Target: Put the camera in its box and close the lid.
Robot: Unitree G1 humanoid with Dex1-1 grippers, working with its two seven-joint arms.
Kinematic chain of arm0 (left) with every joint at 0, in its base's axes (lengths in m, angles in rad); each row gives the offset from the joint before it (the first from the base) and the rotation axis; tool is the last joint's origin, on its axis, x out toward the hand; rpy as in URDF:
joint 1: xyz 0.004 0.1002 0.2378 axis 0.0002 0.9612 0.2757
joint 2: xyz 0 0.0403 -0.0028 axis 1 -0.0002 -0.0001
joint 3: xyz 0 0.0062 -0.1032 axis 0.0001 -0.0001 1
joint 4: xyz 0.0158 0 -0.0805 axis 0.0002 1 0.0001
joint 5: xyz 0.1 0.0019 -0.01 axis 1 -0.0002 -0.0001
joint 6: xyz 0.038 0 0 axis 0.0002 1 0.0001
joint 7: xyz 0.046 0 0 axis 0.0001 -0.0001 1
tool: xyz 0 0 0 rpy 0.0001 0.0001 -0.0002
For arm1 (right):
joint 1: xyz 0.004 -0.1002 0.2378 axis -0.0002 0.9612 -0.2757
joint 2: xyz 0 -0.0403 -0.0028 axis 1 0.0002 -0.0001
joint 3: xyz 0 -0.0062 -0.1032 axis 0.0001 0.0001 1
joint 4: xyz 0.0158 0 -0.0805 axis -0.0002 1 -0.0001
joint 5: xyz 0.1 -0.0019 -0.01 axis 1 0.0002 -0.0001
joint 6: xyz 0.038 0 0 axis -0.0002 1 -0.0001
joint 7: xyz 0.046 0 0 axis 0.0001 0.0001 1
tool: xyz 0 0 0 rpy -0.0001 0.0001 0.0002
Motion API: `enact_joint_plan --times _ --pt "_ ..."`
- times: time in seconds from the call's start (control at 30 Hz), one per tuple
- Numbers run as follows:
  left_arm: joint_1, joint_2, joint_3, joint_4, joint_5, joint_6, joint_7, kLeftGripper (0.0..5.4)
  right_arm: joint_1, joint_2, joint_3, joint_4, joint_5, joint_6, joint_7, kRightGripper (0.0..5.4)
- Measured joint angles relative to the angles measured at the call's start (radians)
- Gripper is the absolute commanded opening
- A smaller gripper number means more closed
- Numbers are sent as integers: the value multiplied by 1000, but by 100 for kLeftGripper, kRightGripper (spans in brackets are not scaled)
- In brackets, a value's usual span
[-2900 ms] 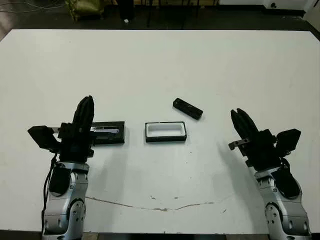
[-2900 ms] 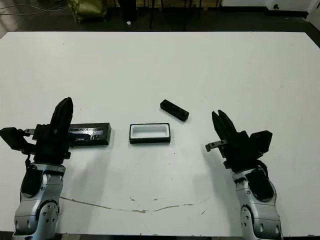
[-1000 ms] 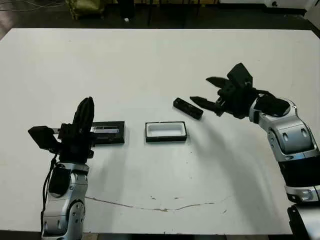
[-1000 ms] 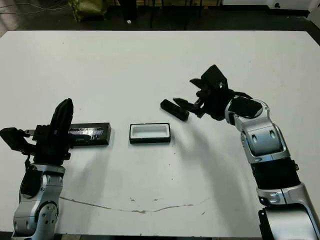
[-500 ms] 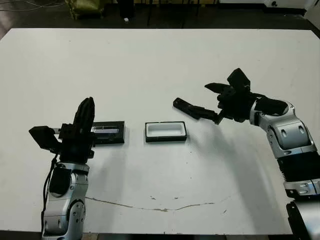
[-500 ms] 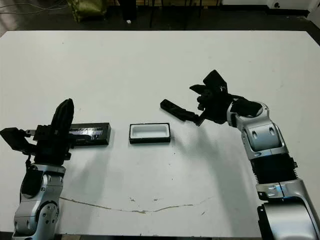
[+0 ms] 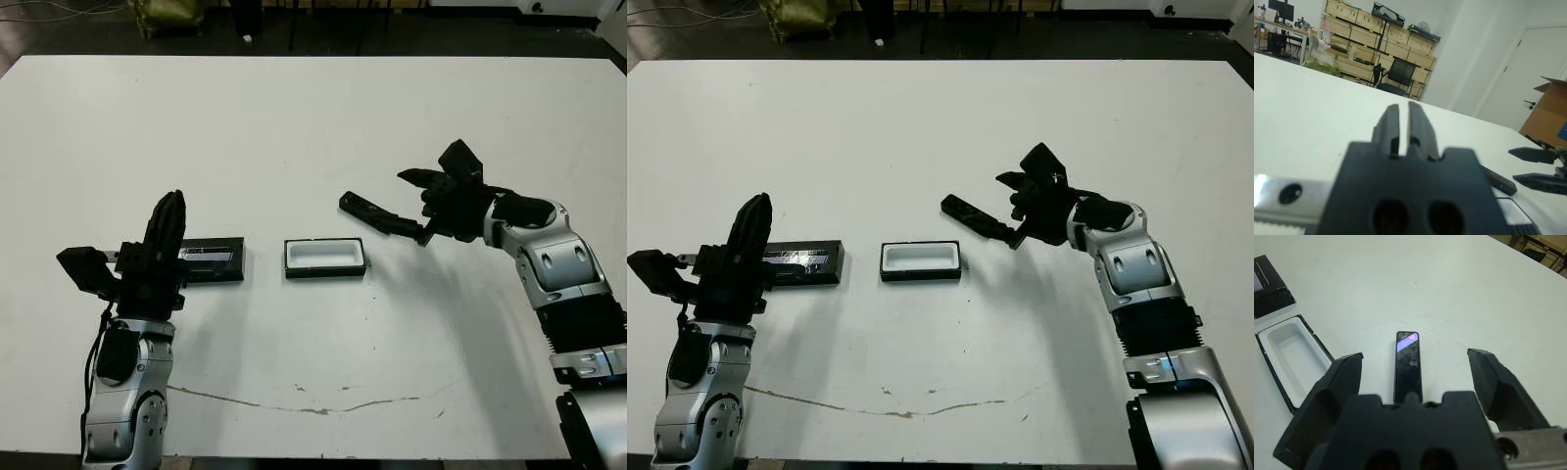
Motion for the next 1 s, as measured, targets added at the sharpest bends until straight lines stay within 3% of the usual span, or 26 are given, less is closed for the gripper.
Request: enact_joint_plan --times 0.2,0.37,0.7,0.9,1.0 --pt "0 0 0 0 3 0 0 0 -10 5 16 44 -18 -18 2 499" --pt "0 0 -1 0 2 0 -1 0 -23 19 26 82 -30 -21 6 438" --pt "0 0 0 1 17 0 1 0 -43 36 37 200 -59 -95 21 478" --pt "1 0 -1 1 13 0 0 0 -51 49 51 288 -92 -179 21 363" --pt "2 0 -2 0 13 0 1 0 -62 59 51 319 -96 -193 21 361"
